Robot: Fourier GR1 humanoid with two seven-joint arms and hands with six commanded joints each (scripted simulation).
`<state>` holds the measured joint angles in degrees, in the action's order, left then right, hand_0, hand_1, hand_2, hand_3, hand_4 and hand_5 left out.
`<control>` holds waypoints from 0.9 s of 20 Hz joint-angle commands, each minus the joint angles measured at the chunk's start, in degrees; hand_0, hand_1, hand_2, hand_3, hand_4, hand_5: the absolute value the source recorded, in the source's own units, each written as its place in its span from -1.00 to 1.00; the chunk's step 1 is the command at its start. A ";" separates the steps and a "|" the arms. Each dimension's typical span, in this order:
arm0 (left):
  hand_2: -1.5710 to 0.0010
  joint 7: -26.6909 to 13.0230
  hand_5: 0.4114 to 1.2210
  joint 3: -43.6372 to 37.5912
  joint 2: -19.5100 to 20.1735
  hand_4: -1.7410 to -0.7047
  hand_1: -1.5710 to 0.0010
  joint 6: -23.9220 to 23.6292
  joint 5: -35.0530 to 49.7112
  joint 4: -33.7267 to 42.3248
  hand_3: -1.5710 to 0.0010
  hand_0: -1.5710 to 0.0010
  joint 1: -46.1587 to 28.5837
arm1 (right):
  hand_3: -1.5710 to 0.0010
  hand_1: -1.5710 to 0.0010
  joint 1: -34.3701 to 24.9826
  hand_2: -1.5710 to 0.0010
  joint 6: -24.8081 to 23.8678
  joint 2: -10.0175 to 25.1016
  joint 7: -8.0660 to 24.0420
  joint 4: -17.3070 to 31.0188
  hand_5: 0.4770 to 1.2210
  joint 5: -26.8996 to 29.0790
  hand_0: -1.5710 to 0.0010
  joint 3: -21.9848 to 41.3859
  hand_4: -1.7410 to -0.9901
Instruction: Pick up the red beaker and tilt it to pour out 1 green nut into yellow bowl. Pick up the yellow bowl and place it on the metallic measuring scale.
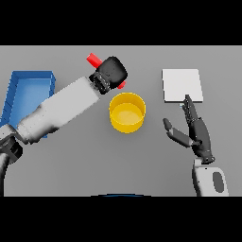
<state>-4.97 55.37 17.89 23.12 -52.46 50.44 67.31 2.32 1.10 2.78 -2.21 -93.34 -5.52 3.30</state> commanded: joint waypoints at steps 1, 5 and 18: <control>-1.00 -0.29 1.00 1.35 -0.59 -0.98 -1.00 0.24 -0.60 -0.15 -0.88 -1.00 0.34 | 1.00 1.00 -0.23 1.00 -0.54 0.00 0.47 -0.10 -0.67 -0.57 1.00 0.05 0.18; -1.00 0.01 1.00 6.56 -1.62 -0.99 -1.00 -0.63 -3.25 -1.72 -0.95 -1.00 2.37 | 1.00 1.00 0.68 1.00 -0.20 0.23 0.57 -0.78 -0.66 -0.44 1.00 0.19 0.20; -1.00 3.30 1.00 19.50 -5.17 -1.00 -1.00 3.23 -6.40 -7.35 -1.00 -1.00 10.84 | 1.00 1.00 -0.07 1.00 -1.58 0.30 -0.13 0.05 -0.70 -2.39 1.00 0.36 0.27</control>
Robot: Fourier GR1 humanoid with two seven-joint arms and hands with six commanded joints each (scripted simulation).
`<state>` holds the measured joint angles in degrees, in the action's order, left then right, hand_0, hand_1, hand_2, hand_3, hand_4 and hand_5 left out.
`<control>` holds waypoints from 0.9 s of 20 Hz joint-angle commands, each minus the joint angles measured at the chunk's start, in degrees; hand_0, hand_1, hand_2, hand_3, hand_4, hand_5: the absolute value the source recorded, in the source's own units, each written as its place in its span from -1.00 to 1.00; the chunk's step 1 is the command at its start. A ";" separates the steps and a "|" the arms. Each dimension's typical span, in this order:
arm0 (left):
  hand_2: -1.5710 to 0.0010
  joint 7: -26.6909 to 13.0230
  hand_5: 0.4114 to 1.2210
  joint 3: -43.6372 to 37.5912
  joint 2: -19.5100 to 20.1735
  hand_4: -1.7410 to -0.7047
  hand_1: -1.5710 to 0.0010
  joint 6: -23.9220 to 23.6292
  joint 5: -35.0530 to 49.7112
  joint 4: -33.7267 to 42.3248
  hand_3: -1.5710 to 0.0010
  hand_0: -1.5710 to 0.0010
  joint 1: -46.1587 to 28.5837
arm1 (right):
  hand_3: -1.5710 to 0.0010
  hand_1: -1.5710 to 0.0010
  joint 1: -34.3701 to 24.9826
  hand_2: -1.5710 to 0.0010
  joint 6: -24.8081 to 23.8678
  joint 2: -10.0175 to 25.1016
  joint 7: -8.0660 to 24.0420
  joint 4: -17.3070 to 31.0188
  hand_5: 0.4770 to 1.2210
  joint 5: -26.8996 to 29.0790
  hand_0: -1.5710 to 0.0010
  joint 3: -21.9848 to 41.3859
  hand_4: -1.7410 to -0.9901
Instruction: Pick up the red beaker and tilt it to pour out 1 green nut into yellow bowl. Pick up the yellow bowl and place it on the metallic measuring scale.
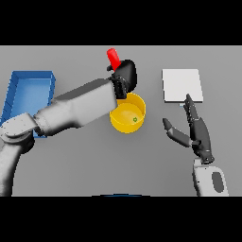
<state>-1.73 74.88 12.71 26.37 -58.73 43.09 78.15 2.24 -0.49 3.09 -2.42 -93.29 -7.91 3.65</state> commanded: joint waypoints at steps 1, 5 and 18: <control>-1.00 -0.03 1.00 0.37 0.42 -1.00 -1.00 -0.35 0.05 -0.02 -1.00 -1.00 0.30 | 1.00 1.00 -0.23 1.00 -0.47 -0.04 0.76 0.18 -0.71 -0.65 1.00 0.15 0.29; -1.00 -0.08 1.00 1.34 0.99 -1.00 -1.00 -1.43 0.84 0.17 -1.00 -1.00 2.90 | 1.00 1.00 -0.46 1.00 -0.11 -0.29 1.38 0.22 -0.71 -0.44 1.00 0.44 0.35; -0.93 -1.46 0.99 -13.36 11.19 -0.69 -0.94 -9.97 14.22 -18.36 -0.88 -1.00 22.15 | 1.00 1.00 -1.29 1.00 1.86 0.65 -0.29 -0.02 -0.55 1.36 1.00 0.21 0.23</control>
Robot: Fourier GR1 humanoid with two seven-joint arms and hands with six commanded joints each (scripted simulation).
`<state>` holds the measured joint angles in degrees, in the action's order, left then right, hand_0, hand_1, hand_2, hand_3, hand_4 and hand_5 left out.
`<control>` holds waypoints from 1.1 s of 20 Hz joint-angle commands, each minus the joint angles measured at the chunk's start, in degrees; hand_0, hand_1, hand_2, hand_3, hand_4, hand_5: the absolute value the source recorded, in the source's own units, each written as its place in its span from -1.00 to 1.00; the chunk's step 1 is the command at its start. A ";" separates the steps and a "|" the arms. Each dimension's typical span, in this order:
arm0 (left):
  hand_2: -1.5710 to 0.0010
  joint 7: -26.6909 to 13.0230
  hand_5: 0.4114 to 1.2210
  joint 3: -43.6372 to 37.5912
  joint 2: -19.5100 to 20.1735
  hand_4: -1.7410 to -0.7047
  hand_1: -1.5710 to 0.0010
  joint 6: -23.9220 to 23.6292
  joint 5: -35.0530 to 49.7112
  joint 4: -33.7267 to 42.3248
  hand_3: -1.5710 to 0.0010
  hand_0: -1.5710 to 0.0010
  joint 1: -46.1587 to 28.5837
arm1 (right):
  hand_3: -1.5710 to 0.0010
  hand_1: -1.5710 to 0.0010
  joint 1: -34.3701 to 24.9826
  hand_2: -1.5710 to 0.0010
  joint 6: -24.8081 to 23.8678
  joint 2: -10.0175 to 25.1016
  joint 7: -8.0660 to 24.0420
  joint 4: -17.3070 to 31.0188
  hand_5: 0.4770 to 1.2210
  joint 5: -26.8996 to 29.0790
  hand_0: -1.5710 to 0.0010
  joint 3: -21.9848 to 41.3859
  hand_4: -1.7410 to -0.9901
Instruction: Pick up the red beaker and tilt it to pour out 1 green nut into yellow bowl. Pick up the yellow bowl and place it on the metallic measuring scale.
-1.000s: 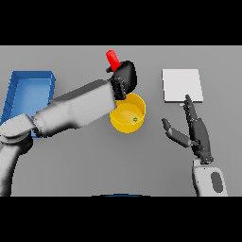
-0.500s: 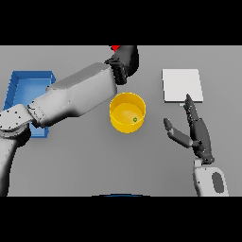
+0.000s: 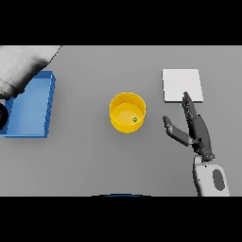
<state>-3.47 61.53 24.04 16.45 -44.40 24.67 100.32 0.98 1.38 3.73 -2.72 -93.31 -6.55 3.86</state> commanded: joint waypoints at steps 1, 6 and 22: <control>-0.95 -1.53 0.99 -4.38 1.97 -0.75 -0.95 0.08 4.67 -3.37 -0.84 -1.00 -0.40 | 1.00 1.00 0.47 1.00 0.11 0.25 -0.04 0.29 -0.55 -0.29 1.00 0.13 0.20; -0.98 -4.86 1.00 -15.40 7.49 -0.92 -0.98 -5.88 20.22 -12.46 -0.77 -1.00 -4.97 | 1.00 1.00 -0.59 1.00 -0.09 0.61 -2.00 0.49 -0.53 -1.54 1.00 0.81 0.16; -1.00 -19.65 1.00 -26.02 14.85 -1.00 -1.00 -24.98 51.43 -6.67 -0.90 -1.00 -34.51 | 1.00 1.00 -1.73 1.00 0.35 1.34 -2.03 2.64 -0.42 -1.66 1.00 0.65 0.17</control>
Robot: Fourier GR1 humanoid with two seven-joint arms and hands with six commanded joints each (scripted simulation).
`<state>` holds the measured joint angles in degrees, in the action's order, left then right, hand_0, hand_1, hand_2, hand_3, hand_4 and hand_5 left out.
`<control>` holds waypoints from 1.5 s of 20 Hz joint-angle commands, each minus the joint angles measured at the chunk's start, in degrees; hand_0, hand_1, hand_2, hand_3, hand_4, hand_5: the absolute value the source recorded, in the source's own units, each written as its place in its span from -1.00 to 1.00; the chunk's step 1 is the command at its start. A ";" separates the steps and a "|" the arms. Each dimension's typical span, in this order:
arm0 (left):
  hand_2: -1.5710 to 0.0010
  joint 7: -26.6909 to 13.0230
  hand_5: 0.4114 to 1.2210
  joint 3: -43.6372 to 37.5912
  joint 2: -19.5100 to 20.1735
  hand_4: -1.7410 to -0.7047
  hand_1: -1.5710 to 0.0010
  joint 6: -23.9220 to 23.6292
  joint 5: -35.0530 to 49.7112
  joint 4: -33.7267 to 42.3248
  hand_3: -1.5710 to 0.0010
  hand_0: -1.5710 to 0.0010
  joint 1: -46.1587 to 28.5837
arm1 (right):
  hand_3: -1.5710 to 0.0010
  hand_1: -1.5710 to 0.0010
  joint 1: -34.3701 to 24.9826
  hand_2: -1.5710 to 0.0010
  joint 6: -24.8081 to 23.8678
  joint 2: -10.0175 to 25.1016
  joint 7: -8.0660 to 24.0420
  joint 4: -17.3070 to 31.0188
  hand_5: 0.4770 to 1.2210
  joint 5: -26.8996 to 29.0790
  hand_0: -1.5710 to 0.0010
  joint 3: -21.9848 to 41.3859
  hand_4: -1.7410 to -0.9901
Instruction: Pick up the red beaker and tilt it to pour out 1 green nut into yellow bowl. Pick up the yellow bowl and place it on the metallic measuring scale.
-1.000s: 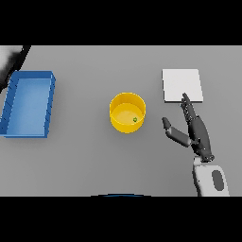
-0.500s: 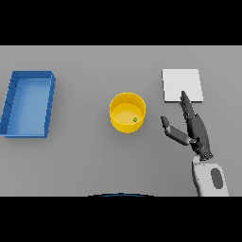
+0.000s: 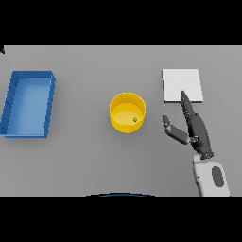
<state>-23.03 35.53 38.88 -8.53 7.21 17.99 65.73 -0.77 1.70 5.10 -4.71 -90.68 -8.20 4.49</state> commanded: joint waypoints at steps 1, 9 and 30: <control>-1.00 -1.29 1.00 0.36 0.71 -1.00 -1.00 -0.87 0.69 1.80 -0.92 -1.00 -1.69 | 1.00 1.00 -0.07 1.00 0.27 -0.07 -0.57 1.07 -0.40 0.08 1.00 -0.02 0.17; -1.00 -9.08 0.92 3.71 7.77 -0.99 -1.00 -11.59 6.79 25.25 -0.69 -1.00 -15.71 | 1.00 1.00 0.46 1.00 0.03 -0.07 -0.29 -0.25 -0.34 -0.59 1.00 0.60 0.09; 0.90 -10.28 -0.40 8.29 15.41 0.92 0.89 -2.53 13.48 42.76 0.94 0.87 -22.47 | 1.00 1.00 1.02 1.00 -1.37 0.35 -0.27 -1.00 -0.36 -2.98 1.00 1.36 0.17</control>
<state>-33.32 43.82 54.28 -11.06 20.69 60.75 43.27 0.24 0.33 5.45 -5.04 -91.69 -11.17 5.85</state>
